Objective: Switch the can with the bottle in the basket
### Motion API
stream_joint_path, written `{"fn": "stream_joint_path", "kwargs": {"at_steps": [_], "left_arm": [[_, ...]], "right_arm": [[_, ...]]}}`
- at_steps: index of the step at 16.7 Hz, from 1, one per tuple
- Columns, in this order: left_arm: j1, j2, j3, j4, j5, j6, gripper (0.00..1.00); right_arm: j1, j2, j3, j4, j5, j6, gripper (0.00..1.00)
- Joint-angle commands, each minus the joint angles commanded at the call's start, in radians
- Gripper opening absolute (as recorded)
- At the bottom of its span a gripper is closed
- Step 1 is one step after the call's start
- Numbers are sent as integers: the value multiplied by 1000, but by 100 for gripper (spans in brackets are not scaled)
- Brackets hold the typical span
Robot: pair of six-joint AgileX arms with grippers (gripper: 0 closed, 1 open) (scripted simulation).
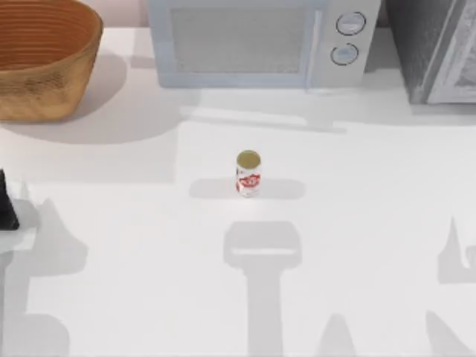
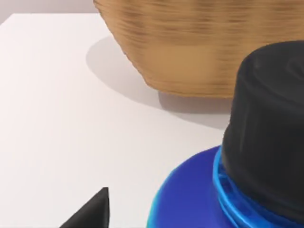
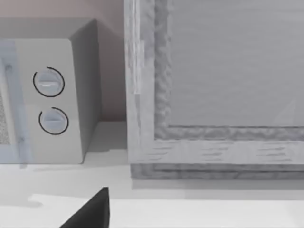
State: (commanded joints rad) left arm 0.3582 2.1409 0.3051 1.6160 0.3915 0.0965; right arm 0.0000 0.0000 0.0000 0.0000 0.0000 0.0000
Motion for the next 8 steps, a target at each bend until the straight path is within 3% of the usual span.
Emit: {"fn": "stream_joint_path", "kwargs": {"at_steps": [5, 8], "left_arm": [[-14, 9, 27, -16, -14, -3, 100], [-14, 9, 27, -16, -14, -3, 77]], "right_arm": [[0, 0, 0, 0, 0, 0, 100], [0, 0, 0, 0, 0, 0, 100]]}}
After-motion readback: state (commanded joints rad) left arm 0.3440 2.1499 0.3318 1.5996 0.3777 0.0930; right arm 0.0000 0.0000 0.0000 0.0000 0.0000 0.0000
